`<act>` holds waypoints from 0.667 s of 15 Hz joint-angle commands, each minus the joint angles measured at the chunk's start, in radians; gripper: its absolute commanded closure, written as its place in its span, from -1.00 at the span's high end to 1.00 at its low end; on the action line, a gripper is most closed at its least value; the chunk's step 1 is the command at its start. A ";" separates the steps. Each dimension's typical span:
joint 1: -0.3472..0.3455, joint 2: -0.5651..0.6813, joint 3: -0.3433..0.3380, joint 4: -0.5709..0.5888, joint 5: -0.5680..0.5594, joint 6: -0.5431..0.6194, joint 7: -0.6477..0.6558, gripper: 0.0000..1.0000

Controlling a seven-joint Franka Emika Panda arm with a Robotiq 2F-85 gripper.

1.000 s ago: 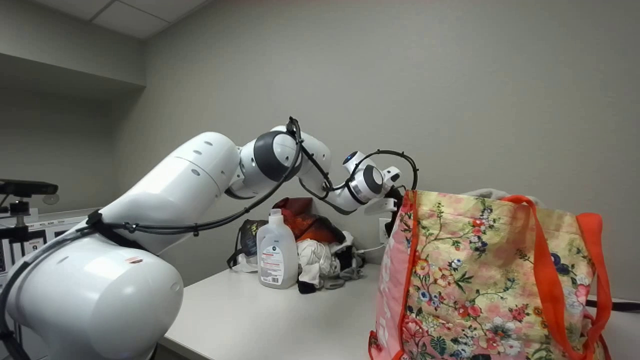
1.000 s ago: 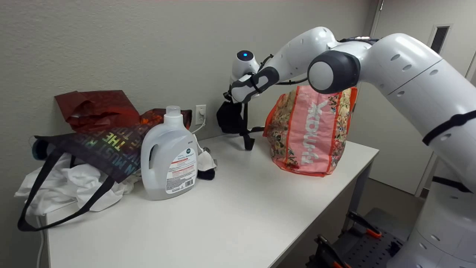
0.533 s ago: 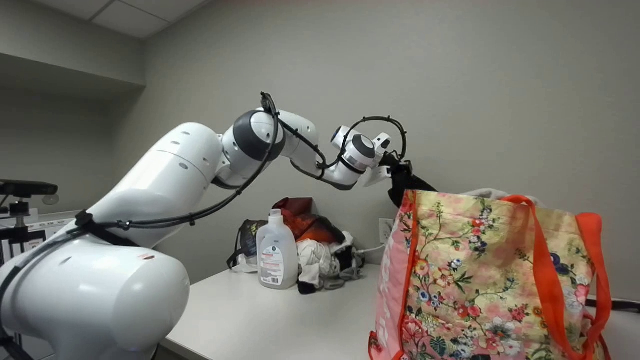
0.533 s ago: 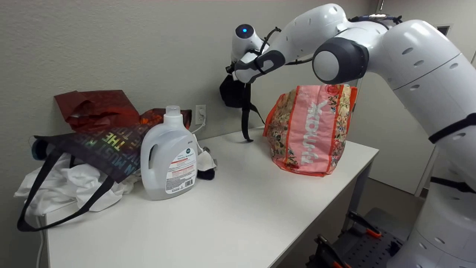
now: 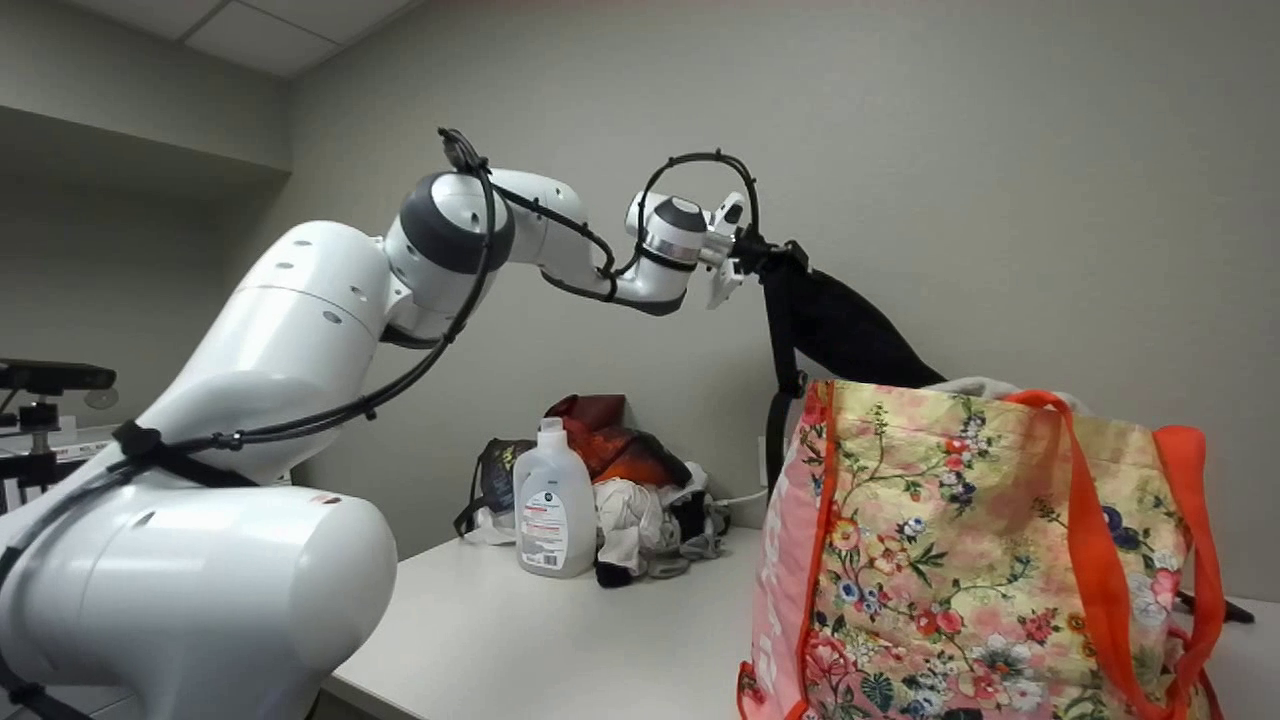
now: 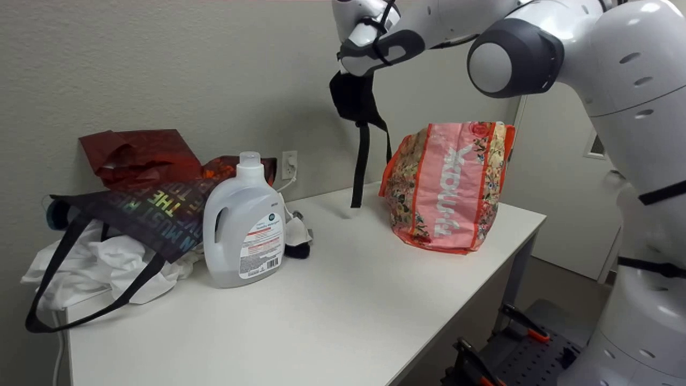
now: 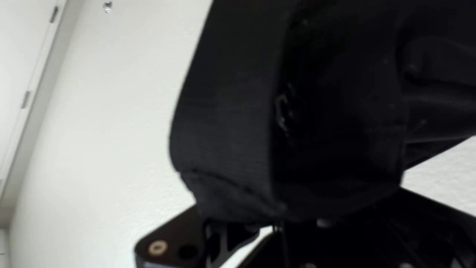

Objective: Put the black bag into the bigger bag.

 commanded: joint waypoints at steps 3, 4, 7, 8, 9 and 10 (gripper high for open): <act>0.199 -0.134 -0.179 -0.065 -0.101 -0.325 0.120 -0.85; 0.225 -0.155 -0.206 -0.085 -0.109 -0.375 0.136 -0.85; 0.295 -0.215 -0.283 -0.166 -0.136 -0.478 0.191 -0.87; 0.311 -0.237 -0.307 -0.197 -0.141 -0.497 0.205 -0.85; 0.332 -0.261 -0.334 -0.237 -0.150 -0.505 0.229 -0.85; 0.343 -0.283 -0.359 -0.271 -0.153 -0.507 0.243 -0.85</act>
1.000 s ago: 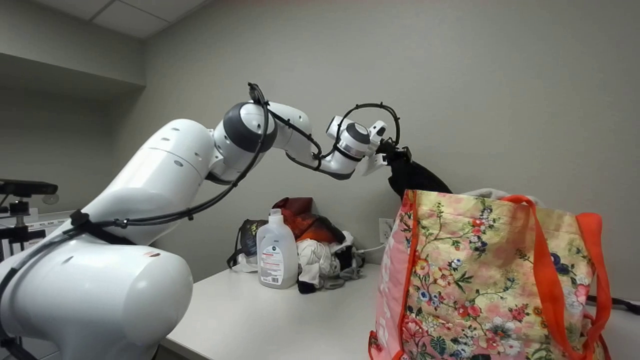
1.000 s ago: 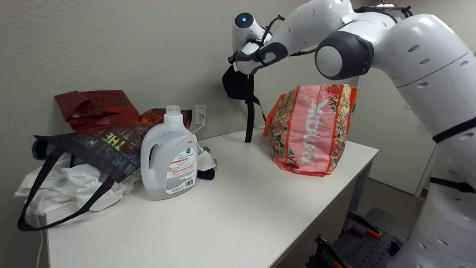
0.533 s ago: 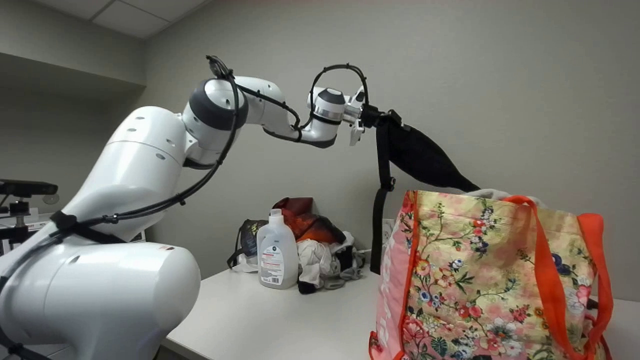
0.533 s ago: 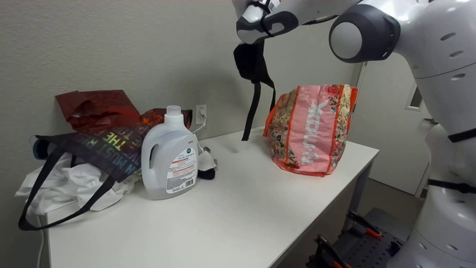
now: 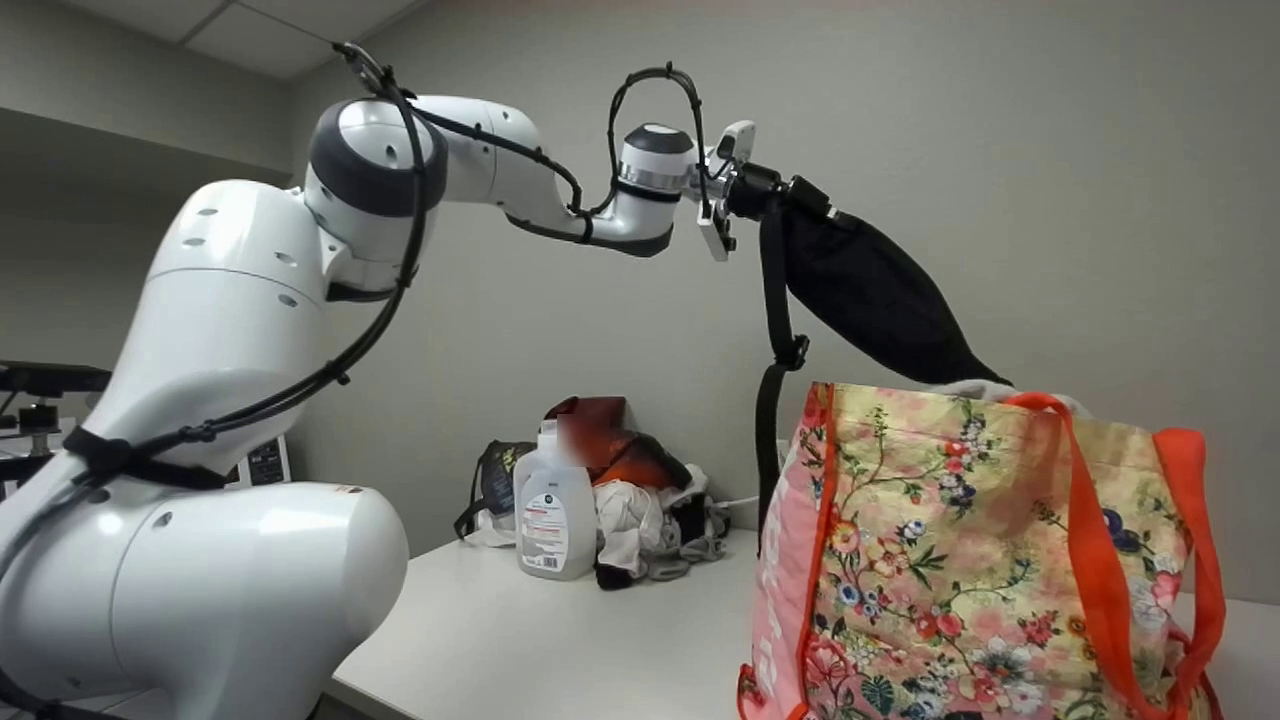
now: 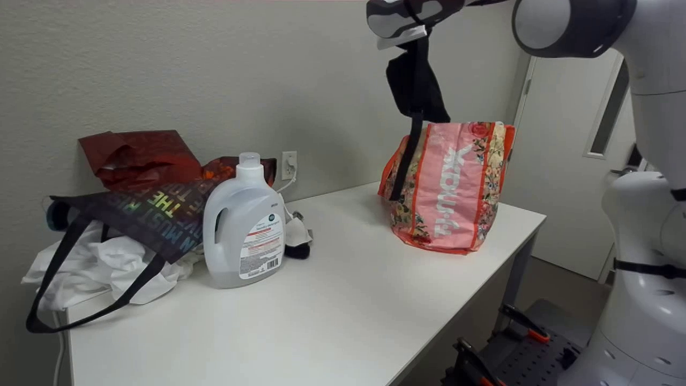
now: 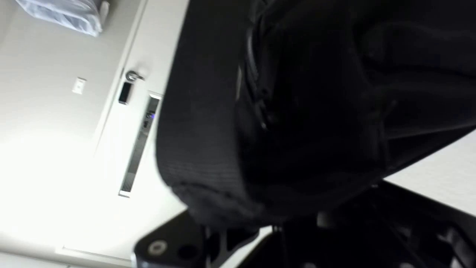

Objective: Put the black bag into the bigger bag.

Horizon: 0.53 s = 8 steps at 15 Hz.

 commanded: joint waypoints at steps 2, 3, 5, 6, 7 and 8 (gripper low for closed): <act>0.104 -0.131 -0.118 -0.177 -0.067 -0.007 0.098 -0.86; 0.125 -0.152 -0.145 -0.217 -0.077 0.001 0.124 -0.86; 0.144 -0.190 -0.186 -0.277 -0.074 0.010 0.147 -0.85; 0.150 -0.210 -0.202 -0.307 -0.069 0.020 0.152 -0.85; 0.153 -0.226 -0.215 -0.330 -0.061 0.028 0.156 -0.86; 0.146 -0.240 -0.223 -0.349 -0.047 0.038 0.143 -0.86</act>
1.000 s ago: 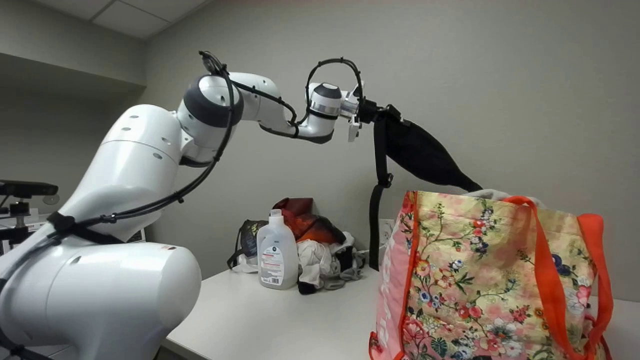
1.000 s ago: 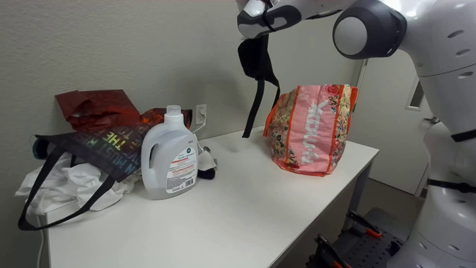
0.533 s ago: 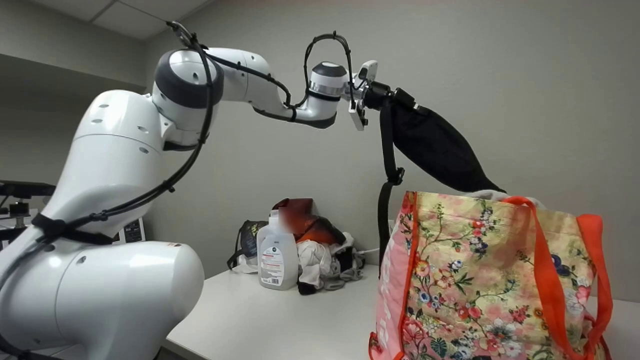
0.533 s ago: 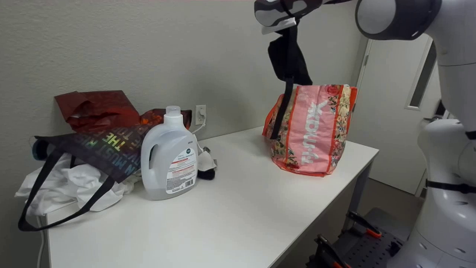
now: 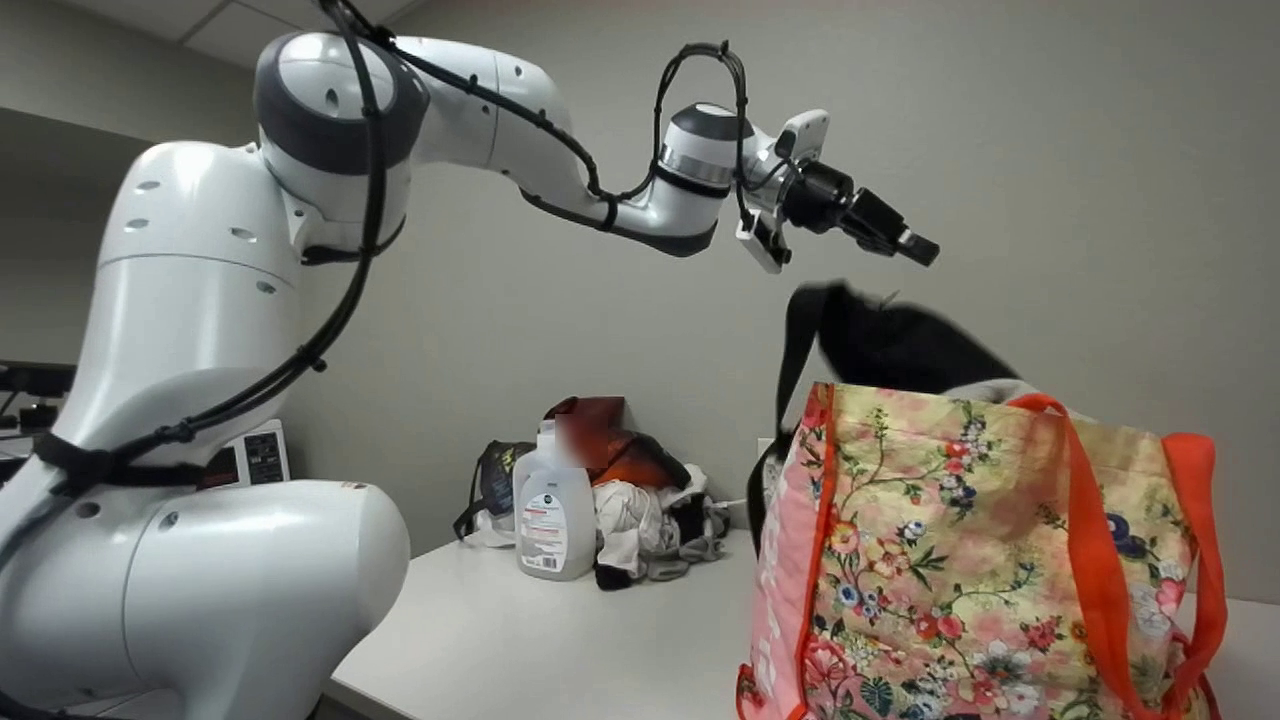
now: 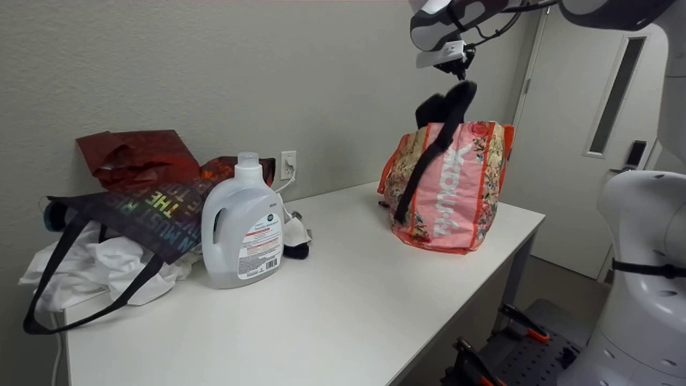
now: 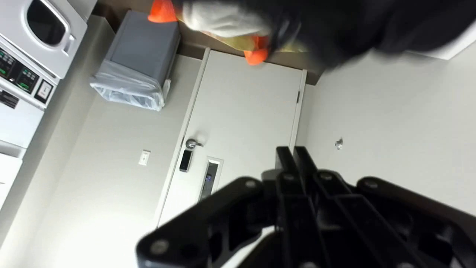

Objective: Put the black bag into the bigger bag.

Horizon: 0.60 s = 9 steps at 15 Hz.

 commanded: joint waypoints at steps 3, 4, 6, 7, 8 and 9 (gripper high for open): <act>0.011 -0.118 -0.033 -0.127 0.023 0.057 0.001 -0.86; -0.003 -0.128 -0.024 -0.144 0.039 0.064 -0.009 -0.87; -0.030 -0.129 -0.006 -0.167 0.074 0.063 -0.034 -0.37; -0.037 -0.126 0.007 -0.172 0.090 0.067 -0.049 -0.36; -0.045 -0.122 0.018 -0.173 0.106 0.070 -0.073 -0.22; -0.045 -0.119 0.032 -0.172 0.119 0.074 -0.092 -0.09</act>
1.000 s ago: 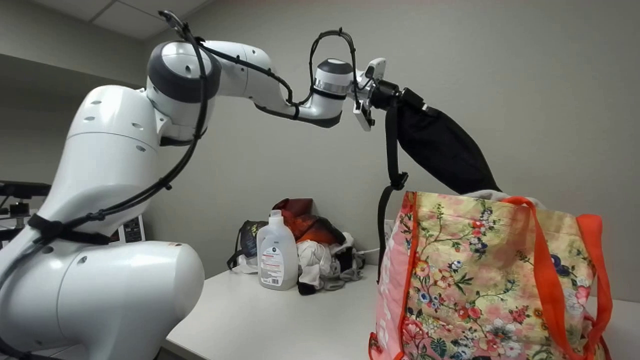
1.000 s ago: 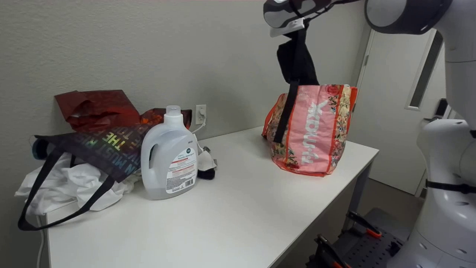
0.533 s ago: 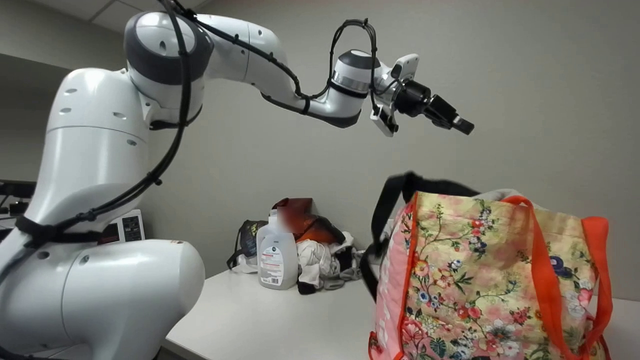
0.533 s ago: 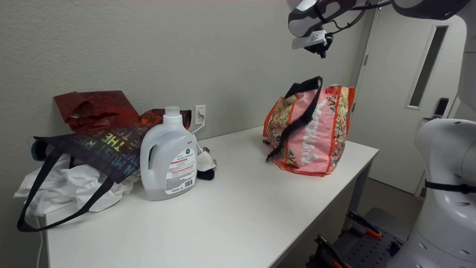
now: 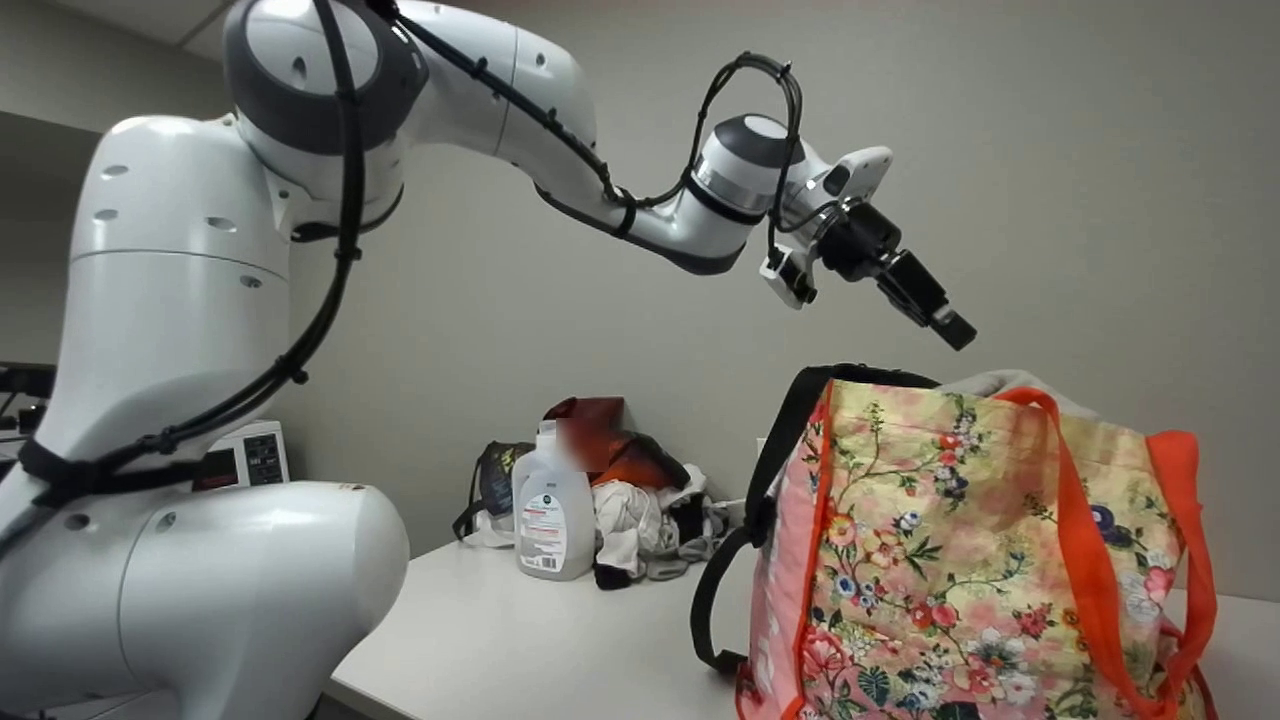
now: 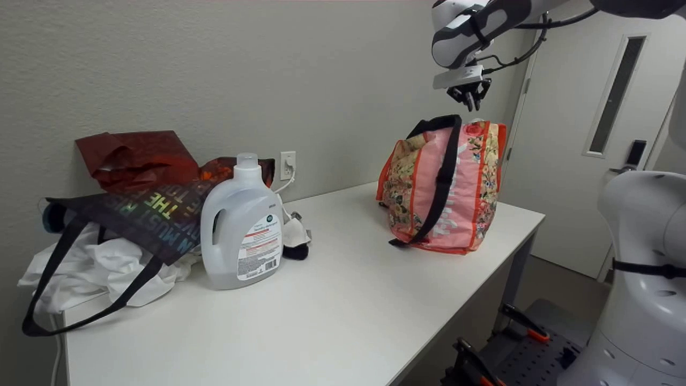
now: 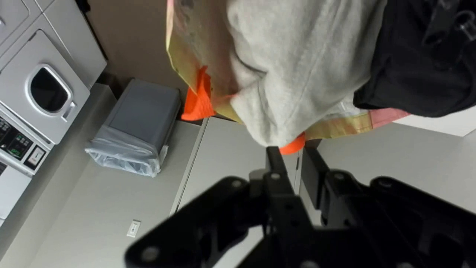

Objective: Put the black bag into the bigger bag.

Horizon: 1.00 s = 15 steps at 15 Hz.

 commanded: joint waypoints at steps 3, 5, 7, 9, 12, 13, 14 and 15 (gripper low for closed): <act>-0.027 0.009 0.086 0.024 0.080 0.012 -0.127 0.39; -0.027 0.008 0.118 0.046 0.104 0.006 -0.169 0.69; -0.029 0.010 0.146 0.072 0.130 -0.005 -0.210 0.95; -0.029 0.015 0.169 0.102 0.156 -0.022 -0.247 1.00; -0.217 -0.038 0.435 0.175 0.114 -0.093 -0.242 1.00; -0.278 -0.038 0.511 0.203 0.119 -0.113 -0.251 1.00; -0.337 -0.037 0.592 0.234 0.118 -0.139 -0.255 1.00; -0.402 -0.035 0.674 0.264 0.121 -0.163 -0.267 1.00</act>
